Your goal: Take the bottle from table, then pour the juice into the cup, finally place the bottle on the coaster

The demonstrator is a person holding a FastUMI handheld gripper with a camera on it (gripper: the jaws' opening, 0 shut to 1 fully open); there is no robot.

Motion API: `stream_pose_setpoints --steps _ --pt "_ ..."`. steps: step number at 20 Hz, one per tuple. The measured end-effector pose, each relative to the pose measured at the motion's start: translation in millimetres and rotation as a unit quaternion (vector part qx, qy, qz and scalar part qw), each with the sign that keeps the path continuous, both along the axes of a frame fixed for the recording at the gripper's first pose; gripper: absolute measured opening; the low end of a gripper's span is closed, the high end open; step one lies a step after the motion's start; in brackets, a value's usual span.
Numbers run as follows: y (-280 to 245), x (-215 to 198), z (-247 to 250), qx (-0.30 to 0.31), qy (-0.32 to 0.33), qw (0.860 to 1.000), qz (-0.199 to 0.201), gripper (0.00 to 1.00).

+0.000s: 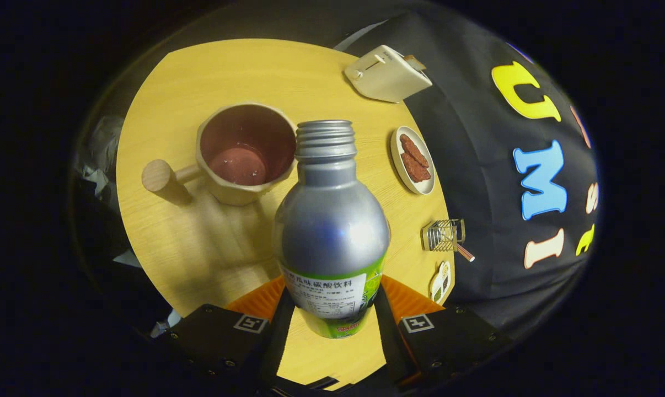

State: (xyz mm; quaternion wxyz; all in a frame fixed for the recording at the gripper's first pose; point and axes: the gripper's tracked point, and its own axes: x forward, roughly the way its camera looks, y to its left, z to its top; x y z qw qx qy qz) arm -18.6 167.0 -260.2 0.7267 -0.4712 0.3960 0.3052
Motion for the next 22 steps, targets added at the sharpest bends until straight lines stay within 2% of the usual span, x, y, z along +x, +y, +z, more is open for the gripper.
stream_pose_setpoints --steps 4,8,14,22 --pt "-2.7 2.9 2.8 0.083 0.009 0.994 -0.067 0.73" --pt "-0.3 16.7 9.7 0.154 0.003 0.983 -0.097 0.74" --pt "1.8 35.8 20.1 0.248 -0.003 0.960 -0.132 0.74" --pt "-7.1 74.2 27.3 0.351 -0.014 0.917 -0.187 0.73"
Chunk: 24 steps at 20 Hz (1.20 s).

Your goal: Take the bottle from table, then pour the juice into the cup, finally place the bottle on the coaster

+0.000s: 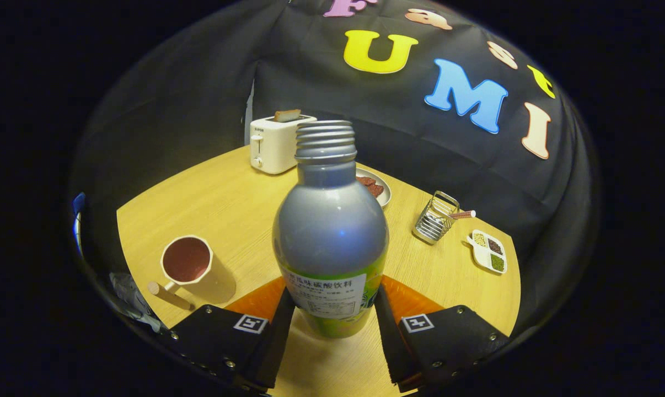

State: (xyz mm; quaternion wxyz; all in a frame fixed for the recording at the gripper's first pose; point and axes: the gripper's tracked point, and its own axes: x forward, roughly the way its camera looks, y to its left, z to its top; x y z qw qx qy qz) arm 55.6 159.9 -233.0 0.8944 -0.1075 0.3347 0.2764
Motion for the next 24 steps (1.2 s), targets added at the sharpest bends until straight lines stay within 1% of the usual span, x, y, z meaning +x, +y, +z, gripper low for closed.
stream_pose_setpoints --steps 6,11,17,24 --pt "3.7 32.0 2.4 0.069 -0.001 0.997 -0.035 0.73" --pt "6.3 56.0 -2.9 0.091 -0.010 0.995 -0.050 0.74" --pt "10.1 77.2 -11.6 0.100 -0.031 0.993 -0.062 0.73" --pt "11.9 91.4 -39.5 0.099 -0.036 0.992 -0.073 0.75"
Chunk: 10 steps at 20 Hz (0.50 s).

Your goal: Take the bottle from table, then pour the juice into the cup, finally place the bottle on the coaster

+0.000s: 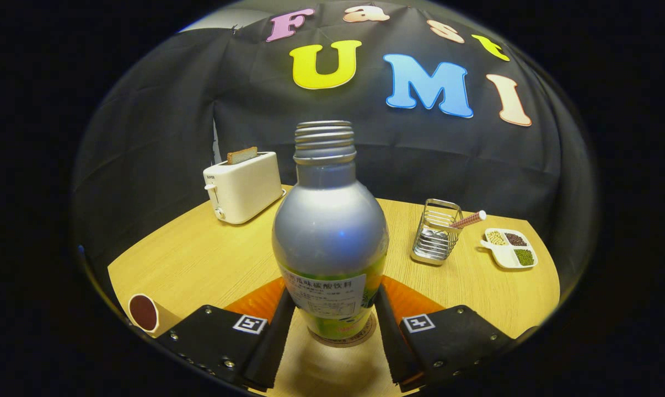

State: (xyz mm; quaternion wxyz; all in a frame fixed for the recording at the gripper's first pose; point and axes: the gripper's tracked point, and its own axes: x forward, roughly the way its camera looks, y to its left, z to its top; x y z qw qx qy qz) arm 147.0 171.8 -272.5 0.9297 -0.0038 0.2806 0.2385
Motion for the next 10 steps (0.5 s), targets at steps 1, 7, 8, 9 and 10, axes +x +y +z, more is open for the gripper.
stream_pose_setpoints --steps 1,7,8,9,10 --pt "0.0 1.6 -2.2 -0.003 -0.003 1.000 0.001 0.75" --pt "1.7 12.4 -16.9 -0.006 -0.008 1.000 -0.009 0.76" --pt "0.9 12.8 -20.4 -0.008 -0.006 1.000 -0.010 0.77" --pt "-0.7 14.0 -22.2 -0.010 -0.007 1.000 -0.012 0.77" --pt "-1.5 14.6 -25.1 -0.011 -0.008 1.000 -0.013 0.77"
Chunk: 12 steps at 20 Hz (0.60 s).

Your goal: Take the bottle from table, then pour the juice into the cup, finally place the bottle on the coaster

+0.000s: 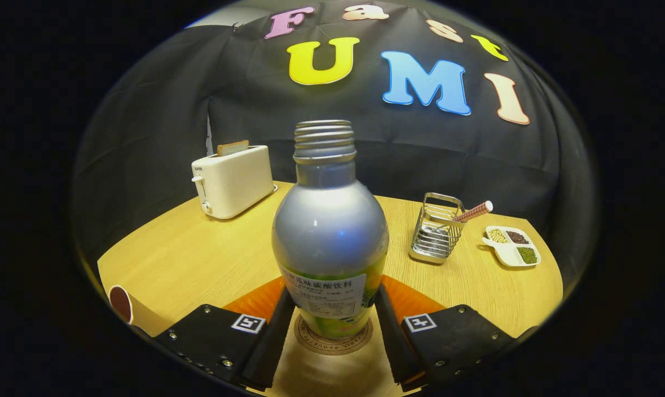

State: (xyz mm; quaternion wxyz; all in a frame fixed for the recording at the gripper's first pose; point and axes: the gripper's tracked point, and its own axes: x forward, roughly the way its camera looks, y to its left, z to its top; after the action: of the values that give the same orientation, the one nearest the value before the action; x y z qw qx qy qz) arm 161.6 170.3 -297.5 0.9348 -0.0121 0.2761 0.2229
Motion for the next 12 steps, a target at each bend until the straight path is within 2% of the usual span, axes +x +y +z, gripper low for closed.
stream_pose_setpoints --steps 12 --pt "-9.2 -4.2 -12.8 0.005 0.015 1.000 -0.019 0.79"
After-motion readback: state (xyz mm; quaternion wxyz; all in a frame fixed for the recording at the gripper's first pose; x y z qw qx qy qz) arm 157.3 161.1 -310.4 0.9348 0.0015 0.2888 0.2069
